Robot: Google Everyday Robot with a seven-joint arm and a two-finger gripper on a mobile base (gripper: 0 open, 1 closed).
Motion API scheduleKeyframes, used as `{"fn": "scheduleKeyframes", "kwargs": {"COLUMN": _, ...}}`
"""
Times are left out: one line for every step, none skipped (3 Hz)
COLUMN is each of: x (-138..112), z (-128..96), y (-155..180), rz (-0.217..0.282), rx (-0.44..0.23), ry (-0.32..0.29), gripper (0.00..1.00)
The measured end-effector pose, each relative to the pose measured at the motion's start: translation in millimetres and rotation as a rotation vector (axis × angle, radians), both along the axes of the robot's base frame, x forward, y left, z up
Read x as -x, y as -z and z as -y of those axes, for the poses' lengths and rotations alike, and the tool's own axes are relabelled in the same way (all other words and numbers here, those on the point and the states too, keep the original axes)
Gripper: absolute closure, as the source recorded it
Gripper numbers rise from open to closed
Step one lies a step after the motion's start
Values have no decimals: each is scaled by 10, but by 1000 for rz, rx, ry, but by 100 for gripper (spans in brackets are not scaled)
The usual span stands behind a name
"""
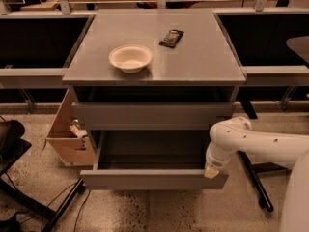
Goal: Open middle drawer
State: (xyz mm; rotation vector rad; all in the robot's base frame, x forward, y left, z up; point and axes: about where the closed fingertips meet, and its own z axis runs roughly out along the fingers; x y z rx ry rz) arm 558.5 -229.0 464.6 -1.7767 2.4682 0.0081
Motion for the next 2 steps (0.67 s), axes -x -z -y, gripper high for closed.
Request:
{"fn": "scheduleKeyframes", "kwargs": {"x": 0, "z": 0, "y": 0, "rz": 0, "rx": 0, "ry": 0, "gripper": 34}}
{"fn": "scheduleKeyframes", "kwargs": {"x": 0, "z": 0, "y": 1, "rz": 0, "rx": 0, "ry": 0, "gripper": 11}}
